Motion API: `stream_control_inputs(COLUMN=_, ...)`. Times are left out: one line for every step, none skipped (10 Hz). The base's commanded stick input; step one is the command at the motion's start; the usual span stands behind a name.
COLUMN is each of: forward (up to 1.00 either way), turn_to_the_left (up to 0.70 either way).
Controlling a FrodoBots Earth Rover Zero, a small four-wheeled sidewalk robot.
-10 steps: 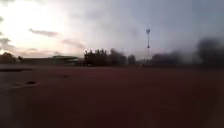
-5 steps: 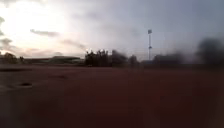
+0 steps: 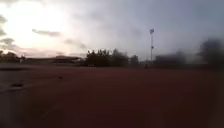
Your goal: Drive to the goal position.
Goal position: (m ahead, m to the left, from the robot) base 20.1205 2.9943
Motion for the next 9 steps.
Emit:
stream_control_inputs(forward=0.7, turn_to_the_left=0.0)
stream_control_inputs(forward=0.7, turn_to_the_left=0.0)
stream_control_inputs(forward=0.7, turn_to_the_left=0.0)
stream_control_inputs(forward=0.7, turn_to_the_left=0.0)
stream_control_inputs(forward=0.7, turn_to_the_left=0.0)
stream_control_inputs(forward=0.7, turn_to_the_left=0.0)
stream_control_inputs(forward=0.7, turn_to_the_left=0.0)
stream_control_inputs(forward=0.7, turn_to_the_left=0.0)
stream_control_inputs(forward=0.7, turn_to_the_left=0.0)
